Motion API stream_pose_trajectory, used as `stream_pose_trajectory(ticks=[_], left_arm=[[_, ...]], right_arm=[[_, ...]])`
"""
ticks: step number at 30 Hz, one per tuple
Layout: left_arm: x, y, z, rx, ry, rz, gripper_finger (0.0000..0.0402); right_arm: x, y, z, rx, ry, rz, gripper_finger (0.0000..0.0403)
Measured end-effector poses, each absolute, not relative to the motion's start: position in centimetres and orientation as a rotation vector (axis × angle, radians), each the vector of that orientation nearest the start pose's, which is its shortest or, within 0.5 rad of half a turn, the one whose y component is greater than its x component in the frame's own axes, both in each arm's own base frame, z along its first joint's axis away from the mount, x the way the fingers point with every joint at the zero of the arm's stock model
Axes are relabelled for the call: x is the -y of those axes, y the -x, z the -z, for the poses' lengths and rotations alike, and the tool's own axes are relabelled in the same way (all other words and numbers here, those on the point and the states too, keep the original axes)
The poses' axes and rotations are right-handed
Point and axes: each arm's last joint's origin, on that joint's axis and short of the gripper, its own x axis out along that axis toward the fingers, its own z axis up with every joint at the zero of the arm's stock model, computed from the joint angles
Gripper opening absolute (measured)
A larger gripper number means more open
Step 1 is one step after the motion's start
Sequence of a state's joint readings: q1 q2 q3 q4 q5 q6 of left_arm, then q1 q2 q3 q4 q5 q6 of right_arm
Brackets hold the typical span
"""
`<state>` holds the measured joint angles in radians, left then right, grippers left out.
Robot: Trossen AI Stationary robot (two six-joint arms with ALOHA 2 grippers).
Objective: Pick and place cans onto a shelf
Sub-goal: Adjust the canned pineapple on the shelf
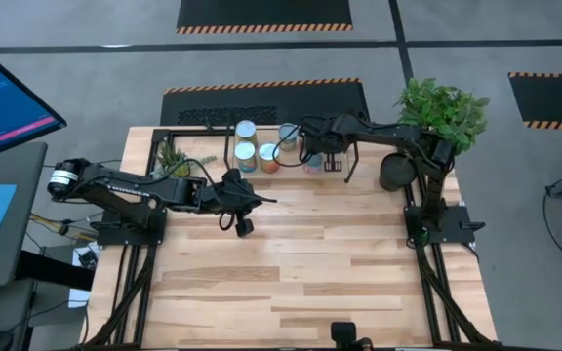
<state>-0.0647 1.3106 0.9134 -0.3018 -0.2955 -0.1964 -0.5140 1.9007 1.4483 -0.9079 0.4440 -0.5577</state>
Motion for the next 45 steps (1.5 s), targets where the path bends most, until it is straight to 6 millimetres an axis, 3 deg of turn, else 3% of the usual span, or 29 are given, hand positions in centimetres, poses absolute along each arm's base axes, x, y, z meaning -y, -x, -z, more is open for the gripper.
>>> stream_pose_trajectory(ticks=[9,18,30,40,45], left_arm=[[0.9,-27.4,-25.8,-0.661,0.079,-0.293,0.0015],[0.9,-27.4,-25.7,-0.666,0.082,-0.295,0.0015],[0.9,-27.4,-25.7,-0.667,0.085,-0.294,0.0015],[0.9,-27.4,-25.7,-0.667,0.086,-0.294,0.0015],[0.9,-27.4,-25.7,-0.667,0.090,-0.293,0.0015]], right_arm=[[19.3,-32.3,-19.0,-1.625,0.355,0.337,0.0003],[19.2,-31.9,-20.2,-1.619,0.378,0.406,0.0003],[18.7,-31.6,-20.3,-1.676,0.384,0.423,0.0007],[19.4,-32.6,-23.5,-1.604,0.424,0.533,0.0008],[22.3,-32.4,-24.0,-1.487,0.366,0.622,0.0008]])
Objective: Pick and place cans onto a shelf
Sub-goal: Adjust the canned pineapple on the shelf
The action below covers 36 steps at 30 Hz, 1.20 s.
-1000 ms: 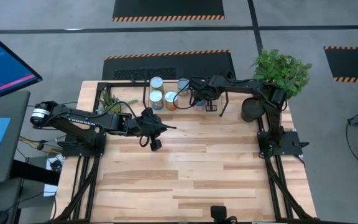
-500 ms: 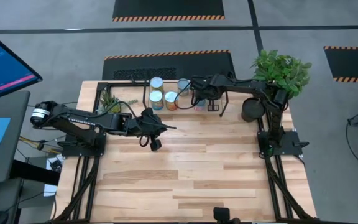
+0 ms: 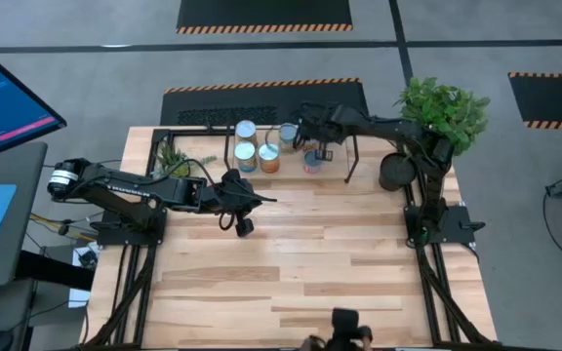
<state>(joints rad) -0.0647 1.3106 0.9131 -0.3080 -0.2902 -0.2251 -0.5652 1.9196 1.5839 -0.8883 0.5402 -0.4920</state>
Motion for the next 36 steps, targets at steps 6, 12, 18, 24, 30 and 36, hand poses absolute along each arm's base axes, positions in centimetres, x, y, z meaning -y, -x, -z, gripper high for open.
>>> stream_pose_trajectory(ticks=[6,12,18,24,30,36], left_arm=[[1.1,-27.4,-25.7,-0.673,0.116,-0.248,0.0015],[1.1,-27.4,-25.7,-0.670,0.114,-0.245,0.0015],[1.1,-27.4,-25.7,-0.669,0.106,-0.242,0.0015],[1.1,-27.4,-25.7,-0.669,0.106,-0.243,0.0015],[1.1,-27.4,-25.7,-0.669,0.101,-0.242,0.0015],[1.1,-27.5,-25.8,-0.670,0.080,-0.234,0.0015]], right_arm=[[26.2,-30.5,-23.8,-1.444,0.286,0.781,0.0008],[27.0,-29.4,-23.4,-1.421,0.152,0.693,0.0004],[25.8,-29.8,-23.1,-1.445,0.114,0.558,0.0005],[23.7,-29.9,-23.0,-1.548,0.106,0.464,0.0008],[21.3,-30.5,-24.4,-1.547,0.163,0.416,0.0012],[21.0,-31.0,-25.4,-1.496,0.194,0.456,0.0009]])
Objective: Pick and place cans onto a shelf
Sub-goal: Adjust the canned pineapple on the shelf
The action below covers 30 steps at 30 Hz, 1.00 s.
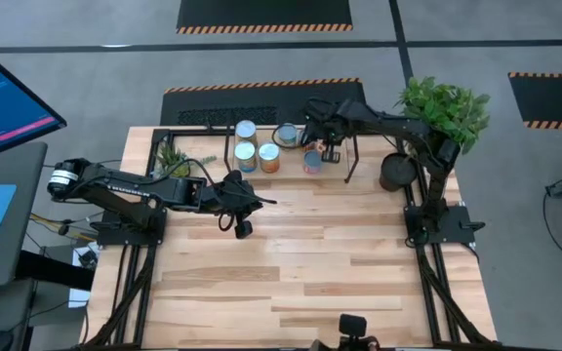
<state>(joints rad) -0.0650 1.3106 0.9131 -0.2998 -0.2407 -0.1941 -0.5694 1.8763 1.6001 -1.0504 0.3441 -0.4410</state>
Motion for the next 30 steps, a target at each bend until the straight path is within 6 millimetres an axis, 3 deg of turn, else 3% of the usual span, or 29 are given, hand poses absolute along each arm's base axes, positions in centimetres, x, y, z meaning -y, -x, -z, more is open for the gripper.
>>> stream_pose_trajectory(ticks=[9,16,21,30], left_arm=[[1.1,-27.4,-25.7,-0.670,0.089,-0.237,0.0015],[1.1,-27.4,-25.7,-0.674,0.086,-0.236,0.0015],[1.1,-27.4,-25.7,-0.676,0.071,-0.232,0.0015],[1.1,-27.4,-25.7,-0.675,0.069,-0.232,0.0015]], right_arm=[[22.1,-31.1,-25.3,-1.474,0.239,0.487,0.0019],[19.9,-31.3,-26.7,-1.521,0.472,0.255,0.0028],[19.5,-31.7,-26.9,-1.501,0.511,0.234,0.0022],[19.9,-32.3,-25.1,-1.502,0.483,0.216,0.0006]])
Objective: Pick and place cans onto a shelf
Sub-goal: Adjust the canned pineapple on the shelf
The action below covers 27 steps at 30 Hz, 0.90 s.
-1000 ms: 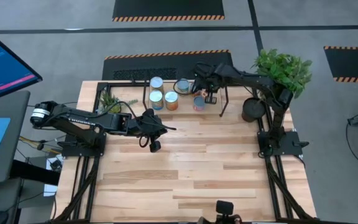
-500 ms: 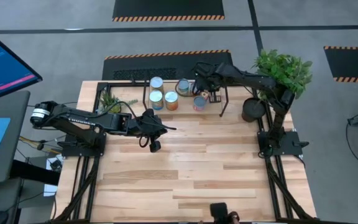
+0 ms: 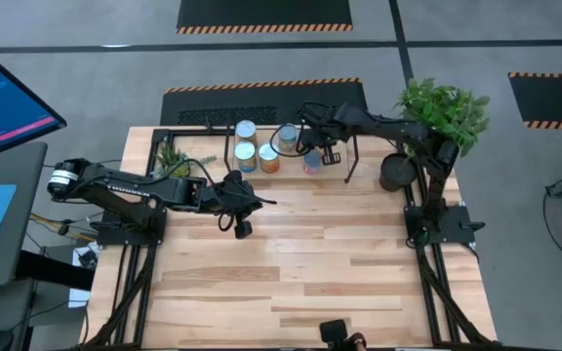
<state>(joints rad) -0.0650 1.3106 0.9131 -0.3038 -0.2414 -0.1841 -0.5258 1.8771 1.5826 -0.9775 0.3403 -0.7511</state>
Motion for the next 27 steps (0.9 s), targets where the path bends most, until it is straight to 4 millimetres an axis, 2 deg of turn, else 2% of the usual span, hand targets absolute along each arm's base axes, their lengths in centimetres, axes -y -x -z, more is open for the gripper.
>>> stream_pose_trajectory(ticks=[4,15,23,27], left_arm=[[1.1,-27.4,-25.7,-0.675,0.069,-0.232,0.0015],[1.1,-27.4,-25.7,-0.675,0.069,-0.233,0.0015],[1.1,-27.4,-25.7,-0.674,0.068,-0.233,0.0015],[1.1,-27.4,-25.7,-0.674,0.068,-0.233,0.0015]], right_arm=[[19.5,-32.6,-24.4,-1.532,0.461,0.201,0.0013],[17.6,-31.2,-24.5,-1.687,0.349,0.152,0.0011],[14.9,-31.9,-24.5,-1.740,0.411,0.076,0.0015],[15.4,-32.8,-25.6,-1.678,0.503,0.202,0.0012]])
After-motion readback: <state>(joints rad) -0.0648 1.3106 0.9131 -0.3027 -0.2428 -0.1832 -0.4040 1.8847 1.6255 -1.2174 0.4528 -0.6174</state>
